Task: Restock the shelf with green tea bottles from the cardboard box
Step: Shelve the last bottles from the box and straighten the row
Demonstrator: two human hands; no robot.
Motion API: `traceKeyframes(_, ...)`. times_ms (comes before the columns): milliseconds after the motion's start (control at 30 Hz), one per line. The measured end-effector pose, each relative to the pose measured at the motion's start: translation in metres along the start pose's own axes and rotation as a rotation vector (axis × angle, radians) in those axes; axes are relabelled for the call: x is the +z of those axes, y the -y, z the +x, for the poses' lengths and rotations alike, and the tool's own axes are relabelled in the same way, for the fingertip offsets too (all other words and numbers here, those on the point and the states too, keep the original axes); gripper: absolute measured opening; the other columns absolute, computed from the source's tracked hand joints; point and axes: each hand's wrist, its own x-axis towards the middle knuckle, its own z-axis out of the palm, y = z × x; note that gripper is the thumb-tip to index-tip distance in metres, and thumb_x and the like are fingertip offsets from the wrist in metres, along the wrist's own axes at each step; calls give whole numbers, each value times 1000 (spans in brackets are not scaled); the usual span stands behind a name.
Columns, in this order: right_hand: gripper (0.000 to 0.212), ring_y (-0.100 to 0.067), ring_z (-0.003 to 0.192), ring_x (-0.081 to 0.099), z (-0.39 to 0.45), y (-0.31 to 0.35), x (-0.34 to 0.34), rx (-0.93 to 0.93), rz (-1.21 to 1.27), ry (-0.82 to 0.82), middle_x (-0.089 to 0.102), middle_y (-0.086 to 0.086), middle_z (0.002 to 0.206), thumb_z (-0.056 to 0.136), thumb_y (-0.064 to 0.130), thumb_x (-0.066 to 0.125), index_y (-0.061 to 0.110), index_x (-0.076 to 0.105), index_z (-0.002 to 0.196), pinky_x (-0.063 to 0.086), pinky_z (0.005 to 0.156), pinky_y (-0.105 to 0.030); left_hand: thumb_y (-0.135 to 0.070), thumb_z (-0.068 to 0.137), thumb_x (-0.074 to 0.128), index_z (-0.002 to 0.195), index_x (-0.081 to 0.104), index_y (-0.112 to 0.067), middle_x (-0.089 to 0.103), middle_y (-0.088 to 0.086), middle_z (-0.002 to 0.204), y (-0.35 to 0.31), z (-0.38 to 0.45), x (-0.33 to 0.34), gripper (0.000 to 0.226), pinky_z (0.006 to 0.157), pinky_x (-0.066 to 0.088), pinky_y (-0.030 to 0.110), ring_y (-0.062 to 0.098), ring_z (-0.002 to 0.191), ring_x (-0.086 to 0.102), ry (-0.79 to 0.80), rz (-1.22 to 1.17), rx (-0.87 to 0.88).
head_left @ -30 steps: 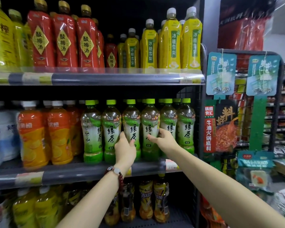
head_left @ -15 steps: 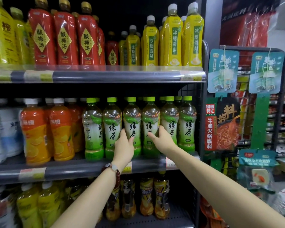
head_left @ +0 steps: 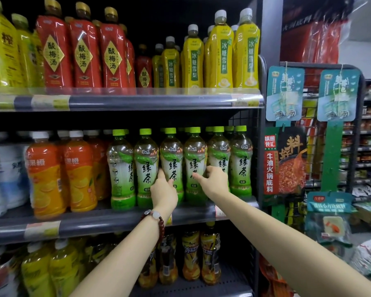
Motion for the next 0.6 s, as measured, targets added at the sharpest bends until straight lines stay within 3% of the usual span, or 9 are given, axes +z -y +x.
traceKeyframes(67, 41, -23, 87, 59, -2, 1, 1, 3, -14, 4, 65, -9, 94, 88, 36, 64, 0, 59, 107, 42, 69, -26, -13, 98, 41, 145, 28, -11, 57, 19, 124, -1, 0, -1, 49, 89, 51, 40, 30, 106, 60, -1, 58, 19)
traceKeyframes(167, 37, -21, 71, 49, -4, 2, 2, 11, -74, -22, 49, -2, 69, 87, 38, 65, 11, 44, 71, 32, 52, -23, -10, 97, 44, 123, 47, -2, 63, 18, 109, -1, 1, -5, 27, 71, 52, 33, 28, 99, 65, -23, 182, 97)
traceKeyframes(233, 45, -16, 58, 41, -6, 2, 2, -3, -124, -67, 41, 1, 59, 85, 41, 66, 13, 37, 64, 27, 47, -23, -11, 96, 47, 104, 55, -1, 64, 16, 102, 2, 1, -9, 15, 65, 49, 29, 28, 98, 65, -40, 204, 157)
traceKeyframes(333, 43, -15, 52, 44, -12, 5, 3, -17, -181, -133, 49, -3, 58, 82, 42, 69, 8, 47, 68, 35, 45, -25, -17, 94, 53, 108, 59, 4, 65, 17, 95, 6, -1, -15, 26, 69, 51, 30, 28, 86, 66, -65, 176, 231)
traceKeyframes(467, 28, -22, 71, 61, -22, 7, 3, -58, -241, -142, 65, -7, 77, 84, 32, 70, 6, 58, 84, 55, 65, -34, -22, 92, 57, 113, 58, 5, 64, 14, 83, 14, 1, -20, 34, 63, 50, 29, 26, 74, 65, -70, 158, 291)
traceKeyframes(600, 20, -25, 84, 61, -35, 8, -2, -120, -361, -90, 66, -5, 91, 86, 21, 65, 9, 59, 100, 56, 74, -39, -18, 89, 62, 119, 58, 2, 69, 18, 102, 18, 1, -24, 36, 77, 53, 32, 28, 94, 67, -80, 159, 341)
